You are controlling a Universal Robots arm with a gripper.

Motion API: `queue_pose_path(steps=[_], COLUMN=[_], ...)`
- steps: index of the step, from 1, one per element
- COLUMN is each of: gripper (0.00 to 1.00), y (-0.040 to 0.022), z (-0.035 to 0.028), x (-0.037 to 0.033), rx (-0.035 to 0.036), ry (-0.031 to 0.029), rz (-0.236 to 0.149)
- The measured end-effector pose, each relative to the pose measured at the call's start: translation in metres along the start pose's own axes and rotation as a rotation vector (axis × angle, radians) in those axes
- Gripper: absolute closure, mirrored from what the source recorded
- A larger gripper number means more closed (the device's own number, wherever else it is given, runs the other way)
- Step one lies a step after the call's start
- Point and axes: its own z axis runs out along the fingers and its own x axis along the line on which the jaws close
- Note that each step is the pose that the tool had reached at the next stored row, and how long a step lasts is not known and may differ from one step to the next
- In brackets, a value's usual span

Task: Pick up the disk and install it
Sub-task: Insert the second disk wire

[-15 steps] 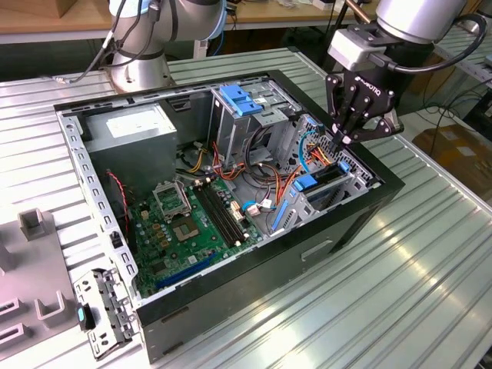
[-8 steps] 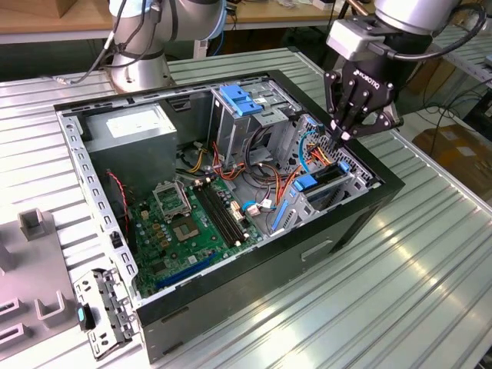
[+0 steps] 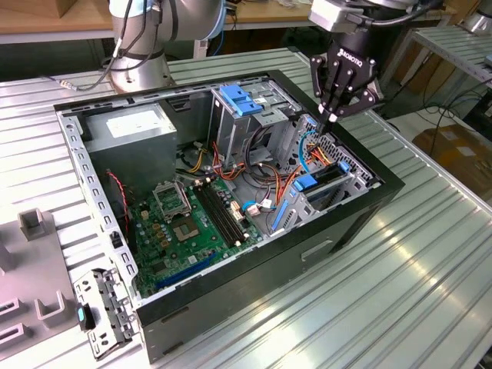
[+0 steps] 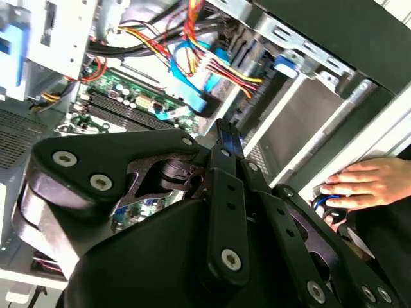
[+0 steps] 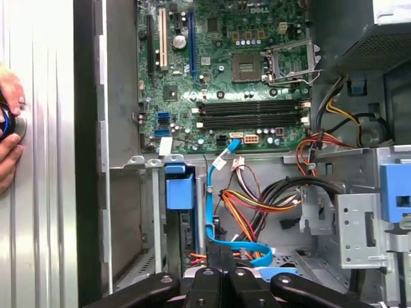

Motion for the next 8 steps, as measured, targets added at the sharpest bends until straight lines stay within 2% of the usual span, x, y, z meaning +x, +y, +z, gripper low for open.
queue_pose_path(steps=[2,4,7,8], gripper=[0.89,0.89,0.89,0.89], y=[-0.0015,-0.0044,-0.0046,-0.0047], z=[-0.0009,-0.0024,-0.0014,-0.0010], x=[-0.0087,-0.0218,-0.0221,-0.0226], rx=[-0.0029,-0.0082,-0.0082,-0.0075], ry=[0.0046,0.0194,0.0212,0.0364], rz=[0.000,0.000,0.000,0.001])
